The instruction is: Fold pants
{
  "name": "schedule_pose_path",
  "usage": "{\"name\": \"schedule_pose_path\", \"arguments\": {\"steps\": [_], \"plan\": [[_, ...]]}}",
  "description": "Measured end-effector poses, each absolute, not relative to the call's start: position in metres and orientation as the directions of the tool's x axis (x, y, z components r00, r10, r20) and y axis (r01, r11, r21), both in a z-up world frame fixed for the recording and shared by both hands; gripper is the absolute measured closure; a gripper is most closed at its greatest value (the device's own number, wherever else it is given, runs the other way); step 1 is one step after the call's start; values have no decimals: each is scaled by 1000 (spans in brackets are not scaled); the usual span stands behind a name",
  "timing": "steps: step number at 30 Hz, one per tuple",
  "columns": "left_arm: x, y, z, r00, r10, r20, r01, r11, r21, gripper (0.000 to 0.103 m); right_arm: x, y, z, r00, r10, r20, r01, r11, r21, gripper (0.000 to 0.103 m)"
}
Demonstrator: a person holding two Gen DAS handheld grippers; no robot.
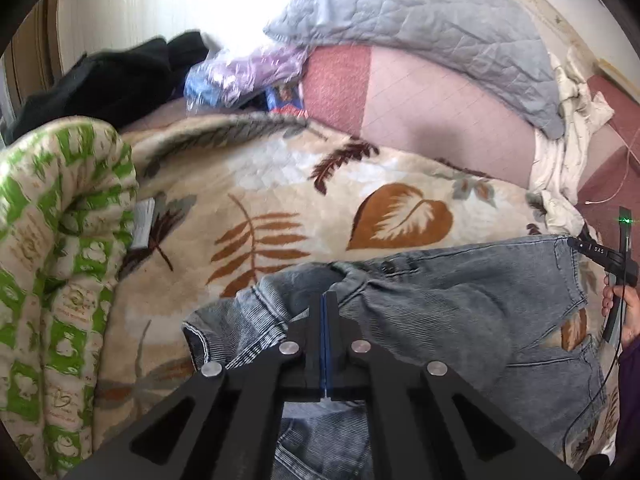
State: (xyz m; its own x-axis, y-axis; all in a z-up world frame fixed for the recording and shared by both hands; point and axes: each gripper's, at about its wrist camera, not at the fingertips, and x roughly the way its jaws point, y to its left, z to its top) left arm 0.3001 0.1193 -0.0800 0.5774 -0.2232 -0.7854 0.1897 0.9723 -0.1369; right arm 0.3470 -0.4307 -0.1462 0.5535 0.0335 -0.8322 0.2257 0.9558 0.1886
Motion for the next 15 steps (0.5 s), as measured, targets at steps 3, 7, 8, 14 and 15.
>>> {"name": "schedule_pose_path", "arguments": {"steps": [3,7,8,14,15], "plan": [[291,118,-62,606,-230,-762,200,971,-134,103,332,-429,-129,593,25,-805,221,956,192,92],[276,120,-37,642,-233,-731,205,970,-130,103,308,-428,-106,636,33,-771,207,955,211,92],[273,122,-33,647,-235,-725,204,970,-133,103,301,-429,-101,645,33,-763,207,954,217,92],[254,128,-29,648,-225,-728,186,973,-136,103,261,-434,-84,685,54,-726,219,935,277,92],[252,129,-33,637,-222,-738,187,974,-131,103,253,-434,-80,692,56,-720,217,935,282,92]]}}
